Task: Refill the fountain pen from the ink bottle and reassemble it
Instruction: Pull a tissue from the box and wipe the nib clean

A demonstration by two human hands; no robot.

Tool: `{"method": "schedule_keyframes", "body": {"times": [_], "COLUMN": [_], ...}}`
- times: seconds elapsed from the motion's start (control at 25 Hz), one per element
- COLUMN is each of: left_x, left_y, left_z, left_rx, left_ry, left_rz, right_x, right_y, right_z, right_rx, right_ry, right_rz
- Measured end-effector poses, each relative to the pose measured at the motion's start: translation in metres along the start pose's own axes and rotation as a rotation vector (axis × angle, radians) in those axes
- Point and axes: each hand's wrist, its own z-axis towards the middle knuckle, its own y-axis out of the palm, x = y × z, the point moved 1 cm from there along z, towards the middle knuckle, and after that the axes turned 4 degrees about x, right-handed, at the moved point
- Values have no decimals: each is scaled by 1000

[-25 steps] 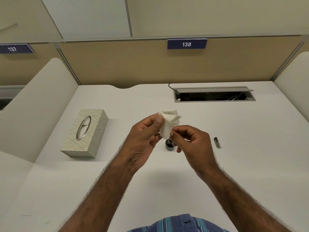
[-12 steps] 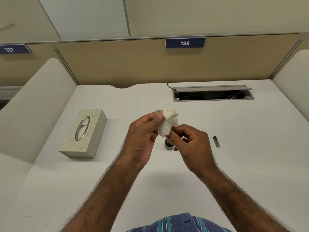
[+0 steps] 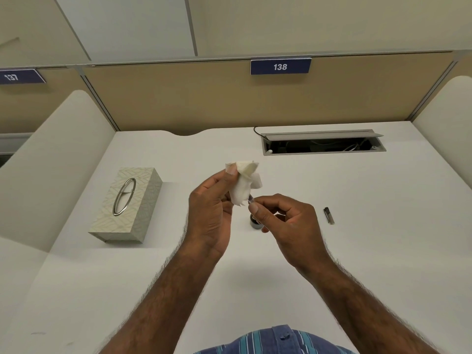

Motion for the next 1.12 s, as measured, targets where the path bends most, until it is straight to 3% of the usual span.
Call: {"method": "schedule_keyframes", "body": {"times": [0.16,0.36,0.56,0.92,1.12], "left_x": [7,3,3,15,10], "left_y": [-9,-15,-7,-22,-28], "left_z": [14,16,11,13,14], "left_rx": [92,147,-6,-476,-533], "left_ry": [70,142,86,-78,-38], "left_rz": [-48,290,426,242,177], "right_x": [4,-3,-3,4,0], "right_y": [-6,-12,-8,-10,-9], "right_z": [-5,-1,7,14,13], "right_rx": [5,10,11,81,56], "right_ry": [81,60,25,73,70], "right_rz": [60,99,28,51,82]}}
